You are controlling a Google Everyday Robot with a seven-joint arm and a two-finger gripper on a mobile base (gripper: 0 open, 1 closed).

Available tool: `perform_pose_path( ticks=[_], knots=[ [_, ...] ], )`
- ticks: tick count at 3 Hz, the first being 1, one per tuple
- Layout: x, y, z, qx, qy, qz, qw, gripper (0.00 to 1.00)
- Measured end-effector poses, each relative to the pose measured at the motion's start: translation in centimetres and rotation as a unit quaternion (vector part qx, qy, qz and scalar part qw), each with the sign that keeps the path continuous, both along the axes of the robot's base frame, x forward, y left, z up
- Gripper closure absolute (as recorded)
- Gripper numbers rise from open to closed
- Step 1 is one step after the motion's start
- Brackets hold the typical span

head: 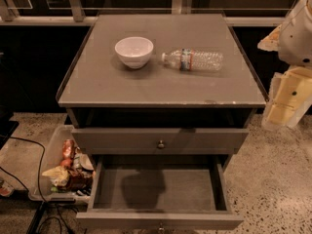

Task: Close middle drawer

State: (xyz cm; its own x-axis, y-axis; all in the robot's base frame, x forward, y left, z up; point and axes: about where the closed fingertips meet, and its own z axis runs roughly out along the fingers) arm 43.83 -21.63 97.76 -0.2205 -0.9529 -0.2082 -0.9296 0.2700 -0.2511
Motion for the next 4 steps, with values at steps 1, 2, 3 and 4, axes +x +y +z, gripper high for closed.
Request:
perform_pose_path(
  ticks=[1, 2, 3, 4],
  knots=[
    [0.0, 0.0, 0.0, 0.0, 0.0, 0.0, 1.0, 0.0],
    [-0.2, 0.0, -0.6, 0.006, -0.003, 0.005, 1.0, 0.0],
    [-1.2, 0.1, -3.4, 0.021, -0.004, 0.018, 0.9996, 0.0],
    [-2.5, 0.3, -7.5, 0.043, -0.002, 0.029, 0.9987, 0.18]
  ],
)
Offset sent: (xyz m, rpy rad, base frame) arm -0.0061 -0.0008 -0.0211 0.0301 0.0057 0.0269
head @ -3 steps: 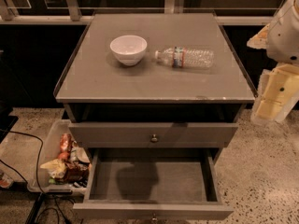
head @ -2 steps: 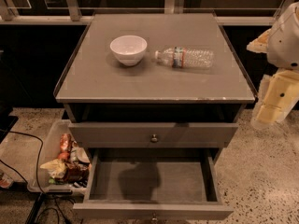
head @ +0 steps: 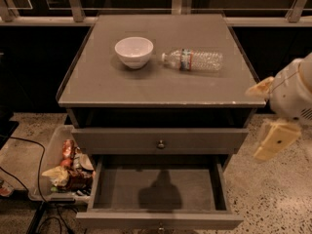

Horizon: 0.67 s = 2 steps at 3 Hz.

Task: Close middle drawer

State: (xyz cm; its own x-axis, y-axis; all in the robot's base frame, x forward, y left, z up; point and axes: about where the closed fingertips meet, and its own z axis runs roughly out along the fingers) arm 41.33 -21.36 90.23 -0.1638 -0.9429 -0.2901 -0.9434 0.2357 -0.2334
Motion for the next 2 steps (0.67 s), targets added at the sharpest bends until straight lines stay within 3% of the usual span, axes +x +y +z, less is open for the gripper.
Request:
perform_pose_path(
  ticks=[1, 2],
  knots=[
    [-1.7, 0.5, -5.7, 0.027, 0.016, 0.003, 0.9995, 0.41],
    [-2.3, 0.5, -7.0, 0.026, 0.023, 0.001, 0.9994, 0.64]
  ],
)
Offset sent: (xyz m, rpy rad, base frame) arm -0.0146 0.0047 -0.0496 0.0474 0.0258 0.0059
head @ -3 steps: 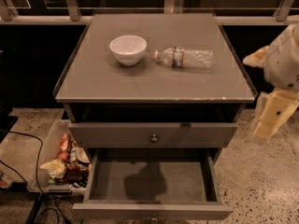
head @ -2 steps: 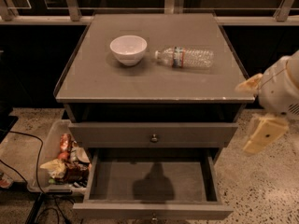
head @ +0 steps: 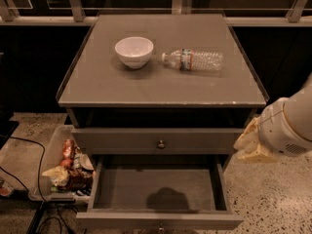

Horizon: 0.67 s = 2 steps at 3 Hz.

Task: Close middle drawer

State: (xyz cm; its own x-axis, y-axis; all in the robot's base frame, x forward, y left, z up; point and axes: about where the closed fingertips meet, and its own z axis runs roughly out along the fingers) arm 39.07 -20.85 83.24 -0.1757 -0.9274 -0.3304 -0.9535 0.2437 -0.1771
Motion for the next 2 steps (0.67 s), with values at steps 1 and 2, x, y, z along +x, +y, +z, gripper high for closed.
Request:
perform_pose_path(
  ticks=[1, 2],
  knots=[
    [0.0, 0.0, 0.1, 0.0, -0.001, 0.0, 1.0, 0.88],
    [-0.4, 0.3, -2.7, 0.0, 0.026, -0.005, 0.9996, 1.0]
  ],
)
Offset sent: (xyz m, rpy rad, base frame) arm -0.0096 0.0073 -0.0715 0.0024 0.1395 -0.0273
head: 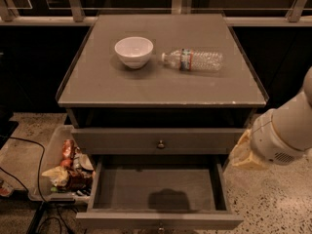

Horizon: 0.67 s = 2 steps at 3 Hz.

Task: Close middle drawer

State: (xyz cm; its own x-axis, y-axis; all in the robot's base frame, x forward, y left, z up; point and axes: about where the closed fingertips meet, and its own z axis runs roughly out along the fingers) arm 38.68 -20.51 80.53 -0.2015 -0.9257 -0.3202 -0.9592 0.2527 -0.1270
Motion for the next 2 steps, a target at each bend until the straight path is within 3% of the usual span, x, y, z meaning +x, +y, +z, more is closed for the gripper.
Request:
perform_pose_path(
  ticks=[1, 2],
  knots=[
    [-1.3, 0.3, -6.6, 0.024, 0.043, -0.016, 0.9987, 1.0],
    [-2.9, 0.7, -12.3, 0.062, 0.043, -0.028, 0.9968, 1.0]
  ],
)
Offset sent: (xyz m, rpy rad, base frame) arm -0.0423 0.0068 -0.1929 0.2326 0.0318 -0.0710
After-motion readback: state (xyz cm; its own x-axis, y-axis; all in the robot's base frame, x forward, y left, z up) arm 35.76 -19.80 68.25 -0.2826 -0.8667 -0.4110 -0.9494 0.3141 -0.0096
